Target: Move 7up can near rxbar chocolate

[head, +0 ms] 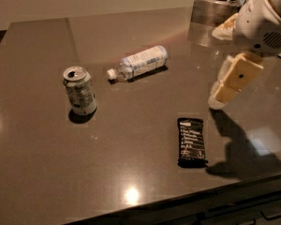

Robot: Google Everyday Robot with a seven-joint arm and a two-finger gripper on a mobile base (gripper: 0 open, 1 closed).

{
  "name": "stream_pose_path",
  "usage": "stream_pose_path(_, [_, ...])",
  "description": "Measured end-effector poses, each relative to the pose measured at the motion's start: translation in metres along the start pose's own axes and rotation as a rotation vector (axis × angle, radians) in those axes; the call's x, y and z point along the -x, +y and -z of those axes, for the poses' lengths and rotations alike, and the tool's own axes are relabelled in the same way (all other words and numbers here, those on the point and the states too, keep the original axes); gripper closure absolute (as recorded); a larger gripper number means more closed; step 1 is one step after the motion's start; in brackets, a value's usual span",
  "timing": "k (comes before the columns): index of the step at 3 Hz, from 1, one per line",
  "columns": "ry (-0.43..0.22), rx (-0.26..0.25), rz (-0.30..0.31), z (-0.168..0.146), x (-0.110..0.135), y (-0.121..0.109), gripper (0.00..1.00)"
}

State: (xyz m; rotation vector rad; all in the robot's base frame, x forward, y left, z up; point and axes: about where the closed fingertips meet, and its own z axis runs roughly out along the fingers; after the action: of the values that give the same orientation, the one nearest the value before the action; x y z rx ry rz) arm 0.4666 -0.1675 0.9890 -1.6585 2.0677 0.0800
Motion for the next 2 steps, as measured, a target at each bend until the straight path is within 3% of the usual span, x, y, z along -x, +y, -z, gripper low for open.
stream_pose_path(1, [-0.192,0.046,0.016,-0.029,0.067,-0.002,0.00])
stream_pose_path(2, [-0.307,0.101,0.030,-0.060,0.127,0.005,0.00])
